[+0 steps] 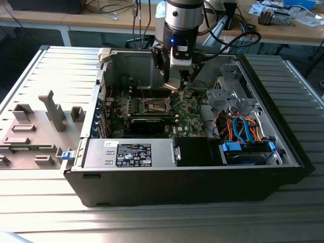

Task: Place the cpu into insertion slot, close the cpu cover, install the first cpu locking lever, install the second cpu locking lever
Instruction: 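Place the cpu into insertion slot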

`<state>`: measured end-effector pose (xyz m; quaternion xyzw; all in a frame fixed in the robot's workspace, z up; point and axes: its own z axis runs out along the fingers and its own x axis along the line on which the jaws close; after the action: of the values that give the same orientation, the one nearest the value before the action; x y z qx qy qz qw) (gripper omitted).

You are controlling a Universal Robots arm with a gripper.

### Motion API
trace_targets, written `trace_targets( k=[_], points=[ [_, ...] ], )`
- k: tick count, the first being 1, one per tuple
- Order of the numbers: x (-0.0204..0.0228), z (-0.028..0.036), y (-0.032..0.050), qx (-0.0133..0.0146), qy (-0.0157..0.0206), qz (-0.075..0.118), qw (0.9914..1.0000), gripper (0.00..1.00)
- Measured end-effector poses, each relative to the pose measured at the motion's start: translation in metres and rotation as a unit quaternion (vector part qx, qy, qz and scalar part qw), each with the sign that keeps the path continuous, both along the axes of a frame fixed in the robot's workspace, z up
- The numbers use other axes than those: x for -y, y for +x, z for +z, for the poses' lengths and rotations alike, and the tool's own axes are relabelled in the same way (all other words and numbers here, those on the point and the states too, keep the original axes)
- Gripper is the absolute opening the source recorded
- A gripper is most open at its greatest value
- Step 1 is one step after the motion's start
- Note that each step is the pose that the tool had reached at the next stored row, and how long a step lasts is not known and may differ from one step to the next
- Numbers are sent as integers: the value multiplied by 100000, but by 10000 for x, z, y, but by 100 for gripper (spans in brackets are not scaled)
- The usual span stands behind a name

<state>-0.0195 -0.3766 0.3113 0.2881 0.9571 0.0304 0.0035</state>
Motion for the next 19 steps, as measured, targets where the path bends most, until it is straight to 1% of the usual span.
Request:
trace_targets(
  k=[19],
  points=[
    [0,-1,0,-1,-127,-1414,99990,54]
  ],
)
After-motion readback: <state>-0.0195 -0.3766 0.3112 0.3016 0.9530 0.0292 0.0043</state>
